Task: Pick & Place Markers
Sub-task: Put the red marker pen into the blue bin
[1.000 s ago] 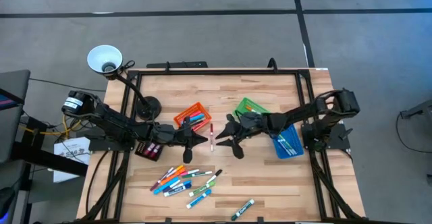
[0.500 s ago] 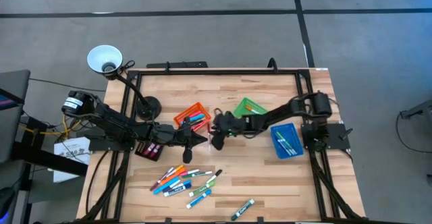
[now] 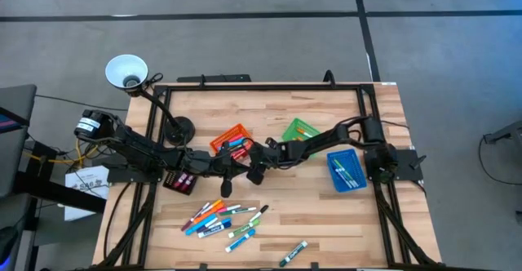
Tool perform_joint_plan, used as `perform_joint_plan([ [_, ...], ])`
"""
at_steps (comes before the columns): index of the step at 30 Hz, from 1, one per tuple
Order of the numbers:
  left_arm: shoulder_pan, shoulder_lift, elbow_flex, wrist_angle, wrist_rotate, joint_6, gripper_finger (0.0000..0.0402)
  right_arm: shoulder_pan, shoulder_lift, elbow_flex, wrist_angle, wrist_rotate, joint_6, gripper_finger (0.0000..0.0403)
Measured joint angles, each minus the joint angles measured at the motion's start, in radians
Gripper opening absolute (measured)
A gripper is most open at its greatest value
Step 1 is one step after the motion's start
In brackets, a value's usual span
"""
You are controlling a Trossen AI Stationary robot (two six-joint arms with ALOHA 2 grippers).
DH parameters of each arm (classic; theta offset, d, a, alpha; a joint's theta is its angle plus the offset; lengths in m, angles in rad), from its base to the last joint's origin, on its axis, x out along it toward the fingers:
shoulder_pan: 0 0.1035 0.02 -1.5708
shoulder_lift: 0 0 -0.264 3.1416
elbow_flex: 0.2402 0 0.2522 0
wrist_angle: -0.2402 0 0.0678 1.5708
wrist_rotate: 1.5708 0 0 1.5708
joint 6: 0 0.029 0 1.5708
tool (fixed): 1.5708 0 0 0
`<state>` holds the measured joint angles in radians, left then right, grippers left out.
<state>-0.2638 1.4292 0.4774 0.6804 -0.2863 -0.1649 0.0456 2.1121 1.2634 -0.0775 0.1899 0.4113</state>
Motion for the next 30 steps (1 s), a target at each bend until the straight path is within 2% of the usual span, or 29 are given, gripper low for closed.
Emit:
perform_joint_plan([
  [3,0.000,0.000,0.000,-0.002,0.000,0.000,0.0005,0.002,-0.032,-0.006,-0.042,-0.016,-0.058,0.0114],
  [8,0.000,0.000,0.000,-0.007,0.006,0.000,0.0005,0.033,-0.099,-0.004,-0.065,-0.015,-0.243,0.0114],
  [11,-0.005,0.000,0.000,-0.019,0.011,0.000,0.0010,0.052,-0.100,-0.006,-0.067,-0.015,-0.278,0.0114],
  [16,-0.021,0.000,0.000,-0.061,0.010,-0.031,0.0043,0.066,-0.096,-0.006,-0.018,-0.010,-0.347,0.0114],
  [23,-0.049,0.000,0.000,-0.059,-0.025,-0.034,0.0096,0.053,-0.096,-0.005,0.039,-0.010,-0.582,0.0114],
  [28,-0.045,0.000,0.000,-0.058,-0.027,-0.034,0.0101,0.026,-0.094,-0.005,0.059,-0.100,-0.582,0.0114],
  [30,-0.045,0.000,0.000,-0.054,-0.027,-0.034,0.0100,0.017,-0.094,-0.005,0.060,-0.105,-0.562,0.0114],
])
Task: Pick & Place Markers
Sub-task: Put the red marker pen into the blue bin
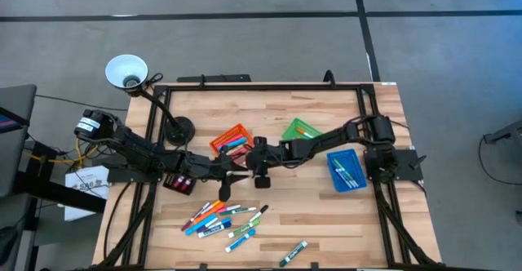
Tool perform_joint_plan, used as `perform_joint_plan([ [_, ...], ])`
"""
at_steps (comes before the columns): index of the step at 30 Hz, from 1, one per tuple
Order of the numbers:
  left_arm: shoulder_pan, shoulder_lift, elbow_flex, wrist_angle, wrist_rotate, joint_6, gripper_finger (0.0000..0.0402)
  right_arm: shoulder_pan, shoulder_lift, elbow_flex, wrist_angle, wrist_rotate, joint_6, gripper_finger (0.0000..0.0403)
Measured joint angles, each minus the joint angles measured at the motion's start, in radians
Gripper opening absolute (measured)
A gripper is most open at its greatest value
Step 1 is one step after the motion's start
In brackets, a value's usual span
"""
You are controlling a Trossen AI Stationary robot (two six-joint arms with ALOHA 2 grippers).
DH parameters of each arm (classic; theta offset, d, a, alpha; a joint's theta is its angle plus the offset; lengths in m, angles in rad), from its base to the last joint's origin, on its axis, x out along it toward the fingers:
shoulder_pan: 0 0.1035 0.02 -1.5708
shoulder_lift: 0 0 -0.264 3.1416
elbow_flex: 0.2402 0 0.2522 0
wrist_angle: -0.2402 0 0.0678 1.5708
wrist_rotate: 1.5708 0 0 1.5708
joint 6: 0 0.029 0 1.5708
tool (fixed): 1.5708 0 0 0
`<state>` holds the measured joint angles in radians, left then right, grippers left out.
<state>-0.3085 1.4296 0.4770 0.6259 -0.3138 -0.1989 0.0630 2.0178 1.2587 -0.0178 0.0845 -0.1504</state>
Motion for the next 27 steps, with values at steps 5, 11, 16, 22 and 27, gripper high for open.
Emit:
perform_joint_plan([
  [5,0.000,0.000,0.000,0.003,0.000,0.000,0.0100,-0.017,0.000,-0.012,0.008,-0.010,0.011,0.0114],
  [11,0.000,0.000,0.000,0.003,0.000,0.000,0.0099,-0.033,0.000,-0.046,0.038,-0.011,0.012,0.0114],
  [16,0.000,0.000,0.000,0.003,0.000,0.000,0.0099,-0.039,0.000,-0.052,0.059,-0.011,0.012,0.0114],
  [22,0.000,0.000,0.000,0.004,0.000,0.000,0.0099,-0.039,0.000,-0.052,0.105,-0.060,0.011,0.0114],
  [27,0.000,0.000,0.000,0.004,0.000,0.000,0.0099,-0.044,0.000,-0.052,0.109,-0.060,0.011,0.0114],
])
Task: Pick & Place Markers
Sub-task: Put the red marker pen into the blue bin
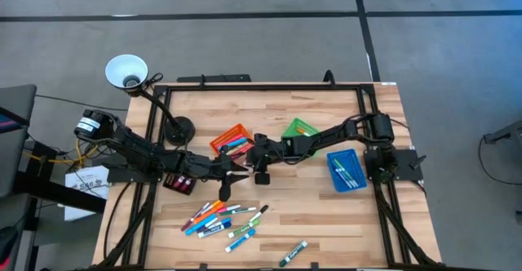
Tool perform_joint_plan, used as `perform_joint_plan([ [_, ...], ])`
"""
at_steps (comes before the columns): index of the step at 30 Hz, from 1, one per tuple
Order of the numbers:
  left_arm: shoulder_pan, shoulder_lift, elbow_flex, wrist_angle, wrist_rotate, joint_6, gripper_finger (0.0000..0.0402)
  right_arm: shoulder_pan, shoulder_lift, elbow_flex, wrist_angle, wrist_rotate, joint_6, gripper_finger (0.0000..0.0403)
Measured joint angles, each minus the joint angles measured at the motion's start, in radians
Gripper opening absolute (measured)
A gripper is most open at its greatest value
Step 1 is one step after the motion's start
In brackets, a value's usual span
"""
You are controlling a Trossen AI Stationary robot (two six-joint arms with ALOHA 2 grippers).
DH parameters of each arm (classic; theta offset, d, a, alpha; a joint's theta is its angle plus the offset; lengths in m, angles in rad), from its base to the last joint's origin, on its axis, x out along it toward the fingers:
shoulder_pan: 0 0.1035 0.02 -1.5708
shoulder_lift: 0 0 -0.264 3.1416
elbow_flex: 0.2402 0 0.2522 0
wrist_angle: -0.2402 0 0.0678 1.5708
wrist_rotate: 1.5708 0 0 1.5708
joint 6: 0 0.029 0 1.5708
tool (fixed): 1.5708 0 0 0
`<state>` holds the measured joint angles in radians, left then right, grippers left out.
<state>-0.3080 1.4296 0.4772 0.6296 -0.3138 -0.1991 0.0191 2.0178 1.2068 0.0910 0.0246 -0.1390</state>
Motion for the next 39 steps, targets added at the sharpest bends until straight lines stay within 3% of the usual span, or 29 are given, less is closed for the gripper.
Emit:
perform_joint_plan([
  [8,0.000,0.000,0.000,0.001,0.000,0.000,0.0099,-0.009,0.002,0.000,0.007,-0.001,0.000,0.0114],
  [17,0.000,0.000,-0.001,0.006,0.000,0.000,0.0099,-0.015,0.131,0.013,0.061,-0.008,-0.042,0.0114],
  [23,0.000,0.000,-0.002,0.006,0.000,0.000,0.0099,-0.022,0.135,0.016,0.023,-0.027,-0.032,0.0111],
  [33,0.000,0.000,-0.002,0.006,0.000,0.000,0.0099,-0.022,0.126,0.013,-0.001,-0.037,0.000,0.0023],
  [39,0.000,0.000,-0.002,0.005,0.000,0.000,0.0099,-0.016,0.042,0.002,-0.133,-0.056,0.075,0.0040],
])
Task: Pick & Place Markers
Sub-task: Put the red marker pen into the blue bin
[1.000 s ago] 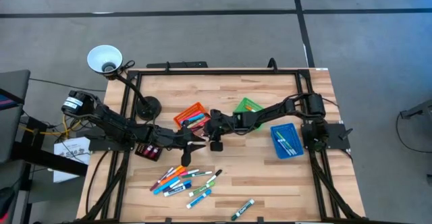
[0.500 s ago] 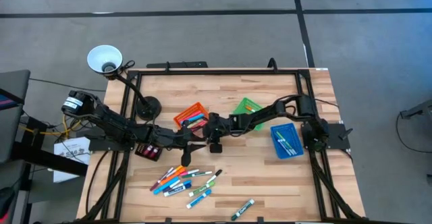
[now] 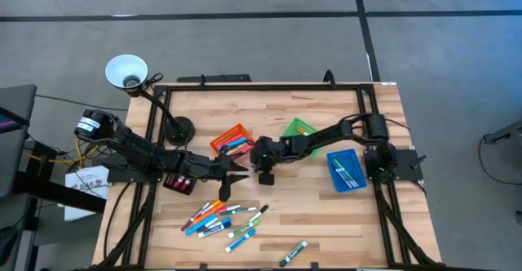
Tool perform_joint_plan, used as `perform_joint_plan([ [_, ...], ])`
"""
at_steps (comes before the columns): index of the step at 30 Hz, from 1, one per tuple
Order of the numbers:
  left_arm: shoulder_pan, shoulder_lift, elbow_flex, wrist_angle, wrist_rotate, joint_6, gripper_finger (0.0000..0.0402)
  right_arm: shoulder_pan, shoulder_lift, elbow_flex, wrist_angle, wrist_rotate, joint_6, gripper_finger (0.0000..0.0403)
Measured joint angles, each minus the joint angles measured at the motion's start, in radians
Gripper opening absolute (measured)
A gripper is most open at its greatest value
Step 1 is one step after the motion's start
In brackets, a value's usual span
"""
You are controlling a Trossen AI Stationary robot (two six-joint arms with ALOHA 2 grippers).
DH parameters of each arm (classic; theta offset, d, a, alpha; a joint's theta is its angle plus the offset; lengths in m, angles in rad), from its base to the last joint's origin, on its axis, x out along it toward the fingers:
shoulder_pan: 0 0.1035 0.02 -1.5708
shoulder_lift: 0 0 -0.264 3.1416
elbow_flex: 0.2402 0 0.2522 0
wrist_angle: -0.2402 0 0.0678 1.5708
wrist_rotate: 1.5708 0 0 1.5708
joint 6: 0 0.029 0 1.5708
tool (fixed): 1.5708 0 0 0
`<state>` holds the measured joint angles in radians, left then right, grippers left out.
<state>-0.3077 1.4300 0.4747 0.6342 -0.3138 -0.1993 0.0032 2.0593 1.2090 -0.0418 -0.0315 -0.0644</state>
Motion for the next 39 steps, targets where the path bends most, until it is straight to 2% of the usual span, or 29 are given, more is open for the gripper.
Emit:
perform_joint_plan([
  [3,0.000,0.000,0.000,-0.011,0.000,0.000,0.0099,0.013,-0.098,0.002,-0.103,0.025,0.057,0.0048],
  [9,0.000,0.000,0.000,-0.013,0.000,0.000,0.0099,0.085,-0.315,0.004,-0.426,0.101,0.175,0.0023],
  [11,0.000,0.000,0.000,-0.014,0.000,-0.001,0.0099,0.124,-0.390,0.005,-0.553,0.181,0.241,0.0023],
  [14,-0.001,0.000,0.000,-0.014,0.000,-0.035,0.0099,0.194,-0.489,-0.017,-0.759,0.363,0.410,0.0026],
  [17,-0.001,0.000,0.000,-0.014,0.000,-0.052,0.0099,0.268,-0.587,-0.067,-0.944,0.434,0.627,0.0040],
  [22,-0.001,0.000,0.000,-0.016,0.000,-0.052,0.0099,0.411,-0.751,-0.223,-1.078,0.424,1.003,0.0031],
  [28,-0.001,0.000,0.000,-0.016,0.000,-0.052,0.0099,0.562,-0.916,-0.381,-1.115,0.424,1.331,0.0030],
  [33,-0.001,0.000,0.000,-0.016,0.000,-0.052,0.0099,0.652,-0.991,-0.443,-1.145,0.419,1.519,0.0048],
  [39,-0.001,0.000,0.000,-0.016,0.000,-0.045,0.0099,0.752,-0.986,-0.509,-1.145,0.270,1.702,0.0027],
])
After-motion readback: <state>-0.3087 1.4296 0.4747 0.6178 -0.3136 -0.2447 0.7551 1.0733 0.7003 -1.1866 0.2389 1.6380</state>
